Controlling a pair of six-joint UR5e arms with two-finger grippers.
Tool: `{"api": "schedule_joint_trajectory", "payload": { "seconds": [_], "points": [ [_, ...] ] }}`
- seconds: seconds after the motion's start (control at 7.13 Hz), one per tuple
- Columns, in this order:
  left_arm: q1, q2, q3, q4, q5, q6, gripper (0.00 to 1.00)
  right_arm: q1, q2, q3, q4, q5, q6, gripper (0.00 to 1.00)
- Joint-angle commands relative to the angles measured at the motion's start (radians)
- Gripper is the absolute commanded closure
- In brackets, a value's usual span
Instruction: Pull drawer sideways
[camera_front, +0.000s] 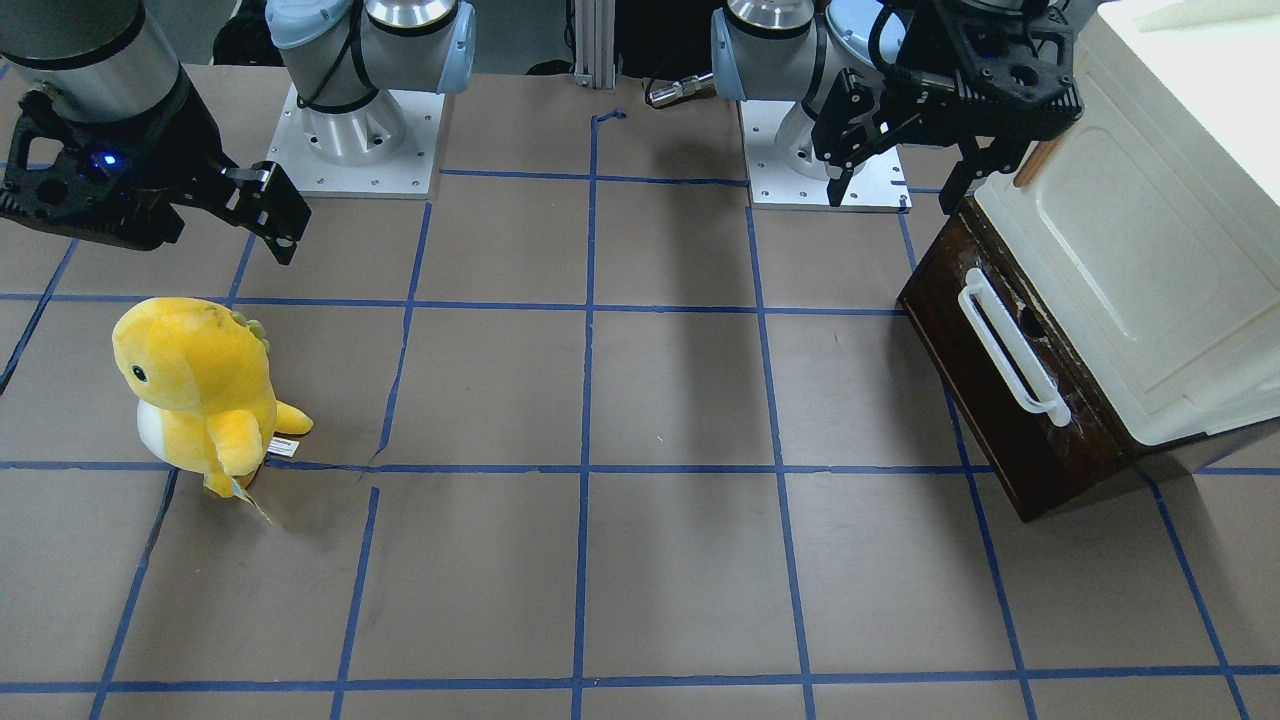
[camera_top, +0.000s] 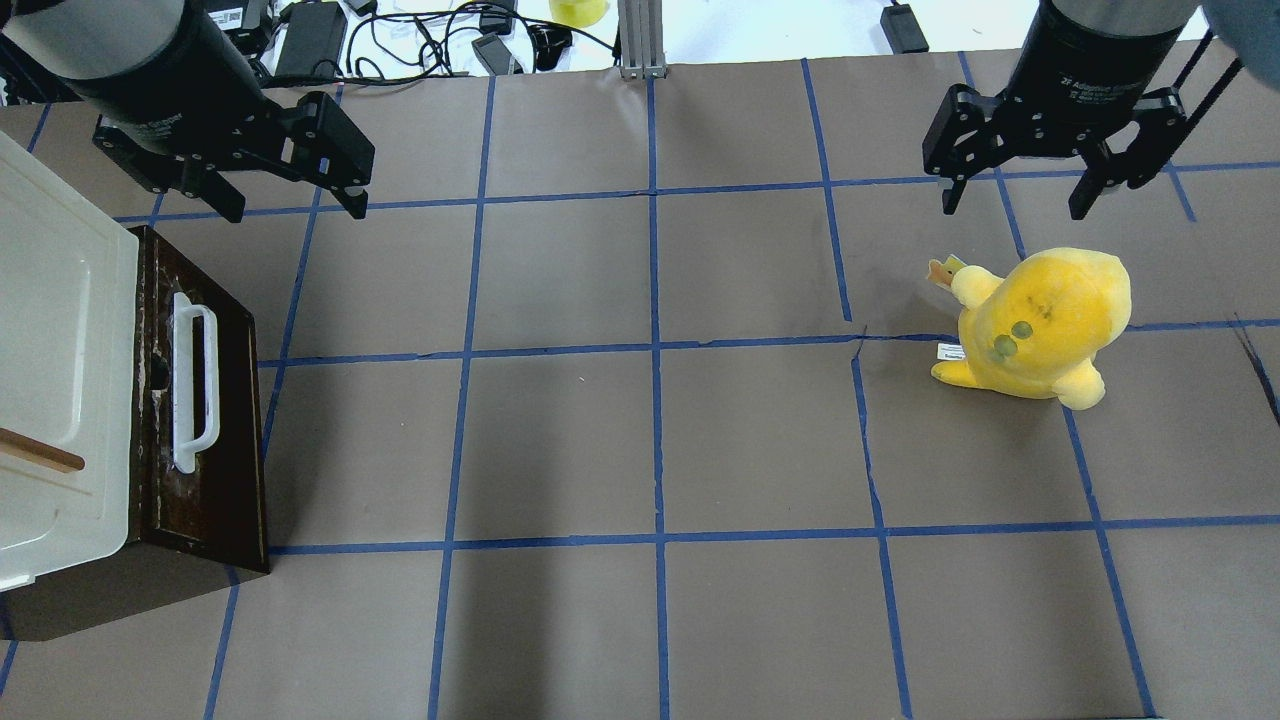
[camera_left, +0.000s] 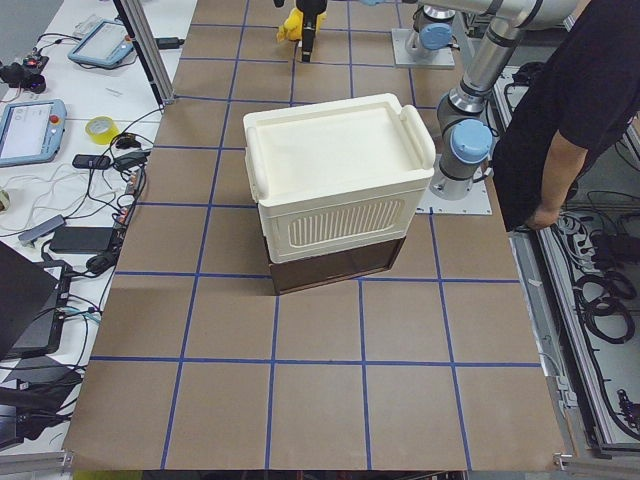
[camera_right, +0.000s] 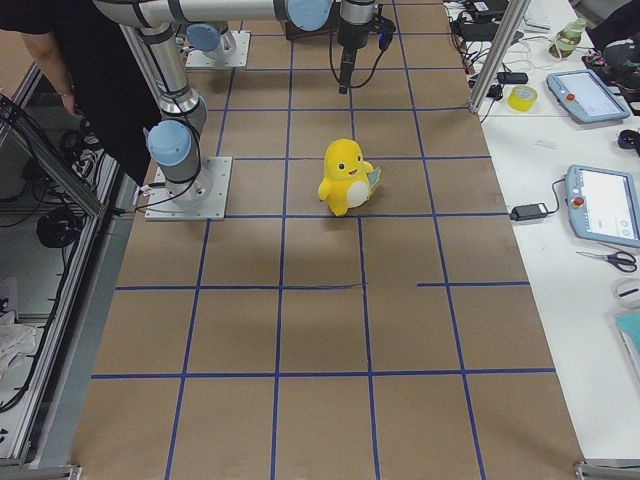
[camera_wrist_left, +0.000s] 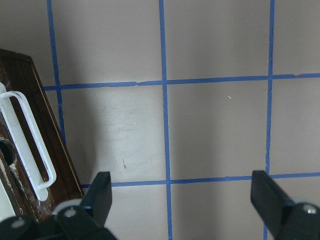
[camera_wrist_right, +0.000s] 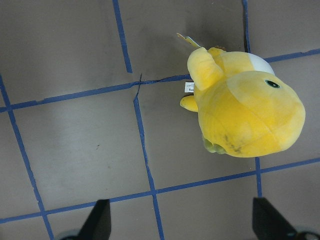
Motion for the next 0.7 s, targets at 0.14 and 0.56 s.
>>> {"api": "schedule_joint_trajectory", "payload": {
  "seconds": [0.14, 0.56],
  "points": [
    [0.0, -0.002, -0.001, 0.0, 0.001, -0.002, 0.0, 0.0, 0.0, 0.0, 0.0, 0.0, 0.0, 0.0],
    [0.0, -0.017, 0.002, 0.012, 0.001, -0.014, 0.0, 0.0, 0.0, 0.0, 0.0, 0.0, 0.0, 0.0]
  ]
}}
